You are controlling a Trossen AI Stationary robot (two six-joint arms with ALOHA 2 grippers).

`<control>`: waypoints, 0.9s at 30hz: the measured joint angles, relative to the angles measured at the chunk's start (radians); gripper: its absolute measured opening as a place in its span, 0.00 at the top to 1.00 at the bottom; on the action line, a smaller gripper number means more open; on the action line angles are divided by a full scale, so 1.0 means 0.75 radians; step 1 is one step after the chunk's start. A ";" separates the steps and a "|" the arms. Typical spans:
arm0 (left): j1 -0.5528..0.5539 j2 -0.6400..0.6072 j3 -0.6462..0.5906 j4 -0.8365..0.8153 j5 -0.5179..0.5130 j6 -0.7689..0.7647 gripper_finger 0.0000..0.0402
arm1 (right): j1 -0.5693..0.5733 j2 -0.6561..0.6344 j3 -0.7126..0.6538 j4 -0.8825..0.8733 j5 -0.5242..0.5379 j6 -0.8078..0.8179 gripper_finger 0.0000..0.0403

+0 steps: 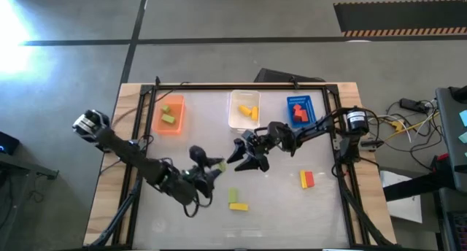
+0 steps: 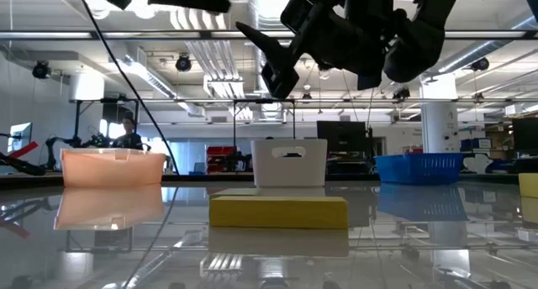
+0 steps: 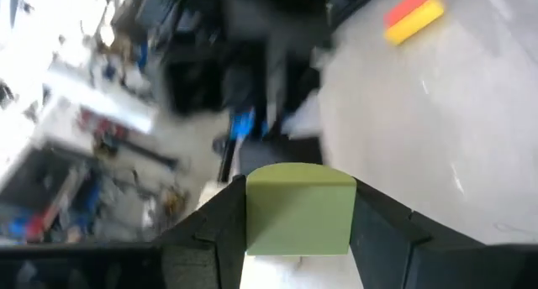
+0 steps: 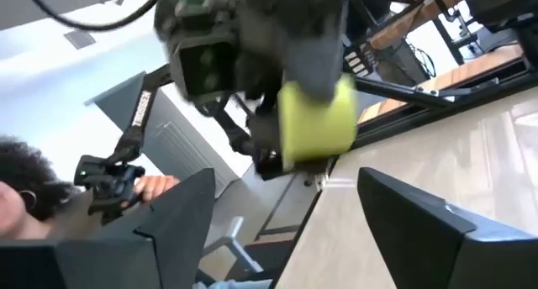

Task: Sort & place blocks by color
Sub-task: Put the right green block into the orange bin

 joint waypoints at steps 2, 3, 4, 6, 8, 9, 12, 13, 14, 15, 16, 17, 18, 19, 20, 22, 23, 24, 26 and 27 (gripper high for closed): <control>0.033 -0.088 -0.001 -0.205 0.000 -0.167 0.63 | -0.013 -0.007 -0.001 -0.003 0.000 -0.001 0.29; 0.058 -0.134 -0.002 -0.312 0.000 -0.262 0.63 | -0.017 -0.010 -0.001 -0.001 0.000 -0.005 0.29; 0.086 -0.174 -0.005 -0.424 -0.001 -0.367 0.63 | -0.020 -0.016 -0.001 -0.004 0.000 -0.010 0.30; 0.160 -0.249 -0.021 -0.622 -0.001 -0.567 0.63 | -0.022 -0.028 -0.001 -0.002 0.002 -0.040 0.32; 0.257 -0.312 -0.058 -0.775 0.005 -0.745 0.63 | -0.020 -0.041 -0.001 -0.002 0.002 -0.064 0.34; 0.318 -0.340 -0.081 -0.838 0.021 -0.824 0.63 | -0.020 -0.043 -0.001 -0.001 0.001 -0.075 0.35; 0.543 -0.397 -0.138 -0.951 0.121 -1.022 0.63 | -0.019 -0.046 -0.001 -0.003 0.001 -0.085 0.39; 0.628 -0.411 -0.161 -0.963 0.162 -1.054 0.63 | -0.019 -0.046 -0.001 -0.003 0.001 -0.086 0.40; 0.714 -0.423 -0.182 -0.966 0.210 -1.070 0.63 | -0.019 -0.046 -0.001 -0.003 0.001 -0.087 0.40; 0.803 -0.429 -0.199 -0.965 0.264 -1.076 0.63 | -0.019 -0.046 -0.001 -0.003 0.002 -0.088 0.41; 0.892 -0.430 -0.214 -0.963 0.324 -1.075 0.63 | -0.019 -0.046 -0.001 -0.003 0.002 -0.091 0.41; 0.979 -0.430 -0.228 -0.962 0.394 -1.072 0.63 | -0.019 -0.046 -0.001 -0.004 0.001 -0.092 0.42; 1.064 -0.429 -0.241 -0.960 0.464 -1.056 0.63 | -0.019 -0.046 -0.001 -0.004 0.001 -0.092 0.42; 1.150 -0.426 -0.255 -0.955 0.530 -1.033 0.63 | -0.019 -0.046 -0.001 -0.004 0.001 -0.092 0.42; 1.230 -0.420 -0.269 -0.951 0.594 -1.006 0.63 | -0.019 -0.046 -0.001 -0.004 0.001 -0.092 0.42; 1.373 -0.402 -0.292 -0.955 0.706 -0.949 0.63 | -0.019 -0.046 -0.001 -0.004 0.001 -0.093 0.42; 1.434 -0.394 -0.302 -0.955 0.739 -0.933 0.63 | -0.019 -0.046 -0.001 -0.005 0.001 -0.094 0.42; 1.481 -0.387 -0.309 -0.952 0.754 -0.909 0.63 | -0.019 -0.046 -0.001 -0.006 0.001 -0.096 0.42; 1.559 -0.371 -0.320 -0.938 0.760 -0.866 0.63 | -0.019 -0.046 -0.001 -0.010 0.001 -0.107 0.42; 1.586 -0.365 -0.328 -0.932 0.762 -0.843 0.63 | -0.019 -0.046 -0.001 -0.013 0.001 -0.110 0.42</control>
